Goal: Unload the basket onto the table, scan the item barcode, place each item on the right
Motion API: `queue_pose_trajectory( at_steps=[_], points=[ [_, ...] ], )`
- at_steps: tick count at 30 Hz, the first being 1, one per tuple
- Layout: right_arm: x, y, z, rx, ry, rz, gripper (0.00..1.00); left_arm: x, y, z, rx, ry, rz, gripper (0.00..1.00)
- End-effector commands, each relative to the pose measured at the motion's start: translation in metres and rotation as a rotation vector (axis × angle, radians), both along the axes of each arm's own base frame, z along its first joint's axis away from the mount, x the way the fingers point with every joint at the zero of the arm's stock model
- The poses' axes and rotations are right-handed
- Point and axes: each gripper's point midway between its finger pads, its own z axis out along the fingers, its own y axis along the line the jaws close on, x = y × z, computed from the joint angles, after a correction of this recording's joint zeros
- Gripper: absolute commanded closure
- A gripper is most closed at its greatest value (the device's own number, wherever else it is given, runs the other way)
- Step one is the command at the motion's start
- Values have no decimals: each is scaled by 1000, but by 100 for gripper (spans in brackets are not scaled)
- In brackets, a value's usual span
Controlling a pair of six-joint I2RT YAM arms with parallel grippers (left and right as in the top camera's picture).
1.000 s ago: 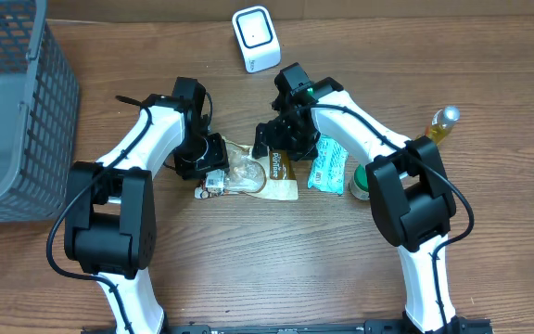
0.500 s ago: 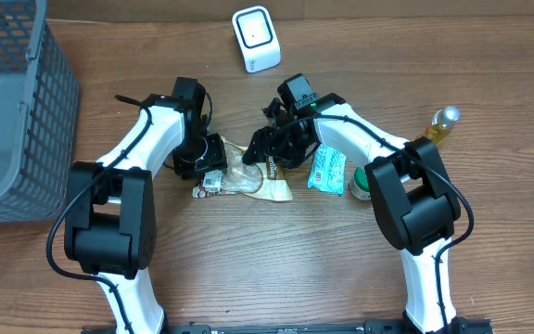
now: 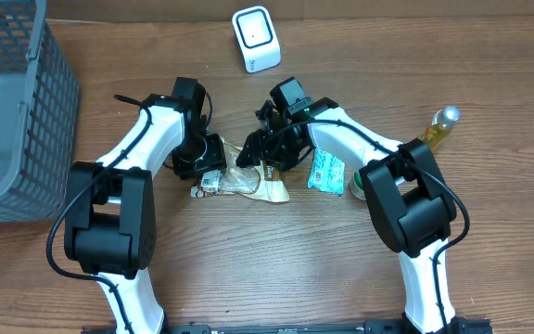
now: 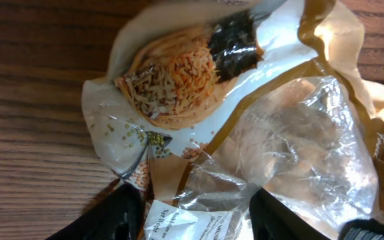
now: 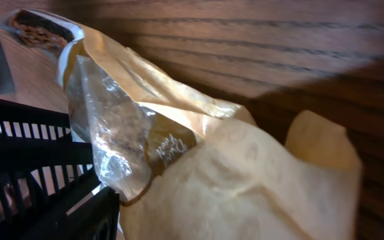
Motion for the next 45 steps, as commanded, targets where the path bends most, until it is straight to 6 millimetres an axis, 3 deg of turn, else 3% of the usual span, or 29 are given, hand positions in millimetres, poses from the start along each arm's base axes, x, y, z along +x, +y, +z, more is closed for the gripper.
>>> queue_pose_trajectory(
  at_steps=[1,5,9,11,13,20,22,23,26,28,37,40,45],
  points=[
    [-12,13,-2,21,10,32,43,-7,0,-15,10,39,-8,45],
    [-11,15,3,58,11,51,45,-7,0,-15,10,39,-8,44],
    [-16,17,20,195,29,117,53,-7,0,-15,10,38,-8,45],
    [-12,10,18,181,36,98,67,-6,0,-15,9,35,-7,45],
    [-9,5,13,144,30,84,75,-6,0,-15,9,35,-7,45],
    [-7,-1,6,91,23,64,75,-6,0,-15,9,35,-8,46],
    [-8,-2,6,90,30,64,83,-5,0,-14,7,33,-8,48],
    [-8,-2,6,91,29,65,92,-4,-3,-13,-13,30,-14,43],
    [-10,4,12,141,4,113,96,11,-25,13,-205,-34,-112,6],
    [-12,8,20,198,-4,146,96,25,-34,41,-344,-100,-143,2],
    [2,-5,37,264,-7,112,96,55,11,103,-330,-241,-115,0],
    [4,-5,57,282,-81,152,96,63,33,105,-256,-266,-84,0],
    [6,-5,90,305,-178,191,96,70,89,91,8,-262,4,0]
  ],
)
